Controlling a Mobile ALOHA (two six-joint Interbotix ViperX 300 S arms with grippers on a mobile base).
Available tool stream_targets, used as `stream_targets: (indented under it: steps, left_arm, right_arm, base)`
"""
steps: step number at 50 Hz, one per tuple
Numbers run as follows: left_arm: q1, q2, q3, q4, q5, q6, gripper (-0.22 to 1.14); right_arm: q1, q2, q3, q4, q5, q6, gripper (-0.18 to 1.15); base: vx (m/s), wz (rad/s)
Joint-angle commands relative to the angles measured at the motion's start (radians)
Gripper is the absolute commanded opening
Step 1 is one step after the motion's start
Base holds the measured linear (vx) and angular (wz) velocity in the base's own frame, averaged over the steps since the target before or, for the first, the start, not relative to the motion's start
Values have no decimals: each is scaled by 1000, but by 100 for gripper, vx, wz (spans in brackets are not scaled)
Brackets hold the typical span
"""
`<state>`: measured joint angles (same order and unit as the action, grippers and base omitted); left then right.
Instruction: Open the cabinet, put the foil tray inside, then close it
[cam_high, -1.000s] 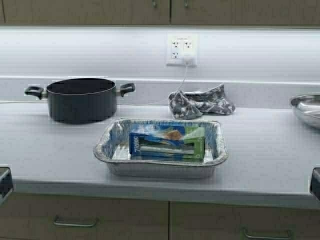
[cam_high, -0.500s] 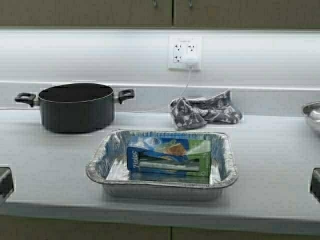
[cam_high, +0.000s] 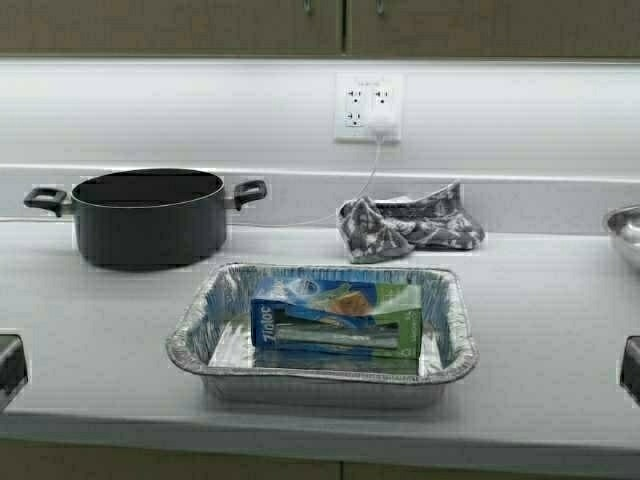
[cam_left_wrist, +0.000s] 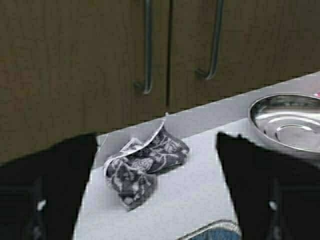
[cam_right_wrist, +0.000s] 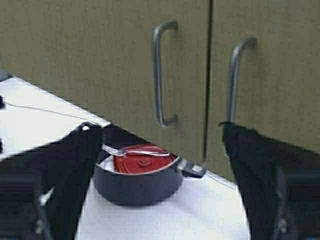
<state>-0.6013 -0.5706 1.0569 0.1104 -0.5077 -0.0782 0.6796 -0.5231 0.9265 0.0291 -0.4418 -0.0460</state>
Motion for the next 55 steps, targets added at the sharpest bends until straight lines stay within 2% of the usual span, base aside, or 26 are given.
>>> stream_targets:
  steps: [1, 6, 12, 19, 24, 32, 39, 55]
  left_arm:
    - [-35, 63, -78, -37, -29, 26, 101]
    - [-60, 118, -110, -98, -71, 86, 101]
    - [-84, 181, -149, -206, -117, 181, 101]
    - [-123, 261, -190, -364, -198, 287, 101]
    - [-146, 327, -227, -436, -276, 336, 101]
    - [-158, 451, -304, -471, -339, 348, 101]
    - [-158, 538, -357, -495, -376, 351, 101]
    - [-160, 647, -423, -522, -468, 353, 100]
  right_arm:
    - [31, 46, -101, 92, -5, -100, 102]
    - [34, 78, -144, 225, -6, -222, 102]
    - [64, 114, -179, 468, -49, -376, 102]
    - [141, 158, -204, 695, -221, -618, 102]
    - [198, 230, -250, 857, -339, -793, 102]
    - [206, 324, -316, 1071, -411, -836, 102]
    - [201, 370, -339, 1100, -476, -841, 101]
    - [137, 437, -390, 1100, -483, -841, 101]
  base:
    - [0, 0]
    - [-1, 1]
    - [-1, 0]
    - [-1, 0]
    - [0, 0]
    - [0, 0]
    - [0, 0]
    - [0, 0]
